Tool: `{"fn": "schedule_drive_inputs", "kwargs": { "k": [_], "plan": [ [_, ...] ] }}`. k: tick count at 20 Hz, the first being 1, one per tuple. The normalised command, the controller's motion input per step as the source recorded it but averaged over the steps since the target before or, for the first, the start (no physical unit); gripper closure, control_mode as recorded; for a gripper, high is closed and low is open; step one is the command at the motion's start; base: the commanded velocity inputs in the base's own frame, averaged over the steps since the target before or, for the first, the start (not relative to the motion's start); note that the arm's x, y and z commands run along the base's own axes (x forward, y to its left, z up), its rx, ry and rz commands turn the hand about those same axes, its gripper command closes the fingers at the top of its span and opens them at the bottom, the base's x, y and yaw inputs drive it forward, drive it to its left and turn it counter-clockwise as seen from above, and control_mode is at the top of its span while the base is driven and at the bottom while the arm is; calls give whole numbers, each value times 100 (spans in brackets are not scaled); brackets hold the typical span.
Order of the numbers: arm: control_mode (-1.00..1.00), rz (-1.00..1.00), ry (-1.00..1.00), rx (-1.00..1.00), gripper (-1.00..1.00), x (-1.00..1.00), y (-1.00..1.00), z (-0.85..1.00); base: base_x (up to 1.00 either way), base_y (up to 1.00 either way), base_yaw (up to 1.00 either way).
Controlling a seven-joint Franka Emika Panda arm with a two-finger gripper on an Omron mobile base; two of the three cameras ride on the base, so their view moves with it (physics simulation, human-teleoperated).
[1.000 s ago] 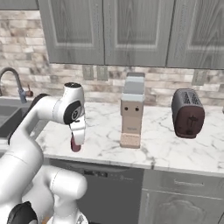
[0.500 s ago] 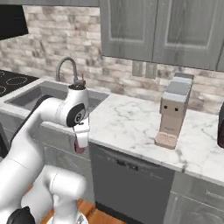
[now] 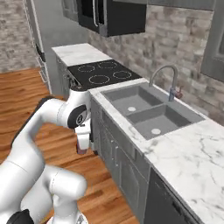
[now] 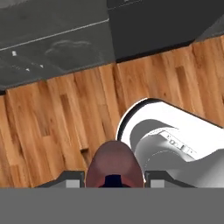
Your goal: There is a wine glass and glass cup on the dining counter. Place the wine bottle next to the wine glass and the juice bottle next to the glass cup.
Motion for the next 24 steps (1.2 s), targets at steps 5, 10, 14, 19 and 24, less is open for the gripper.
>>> {"fn": "schedule_drive_inputs", "kwargs": {
  "k": [5, 10, 14, 19, 24],
  "plan": [
    [100, 0, 0, 0, 100, 0, 0, 0, -3, 0, 100],
    [100, 0, 0, 0, 100, 0, 0, 0, -4, 0, 100],
    [100, 0, 0, 0, 100, 0, 0, 0, -4, 0, 100],
    [100, 0, 0, 0, 100, 0, 0, 0, -5, 0, 100],
    [100, 0, 0, 0, 100, 0, 0, 0, 3, 2, 92]
  ]
}}
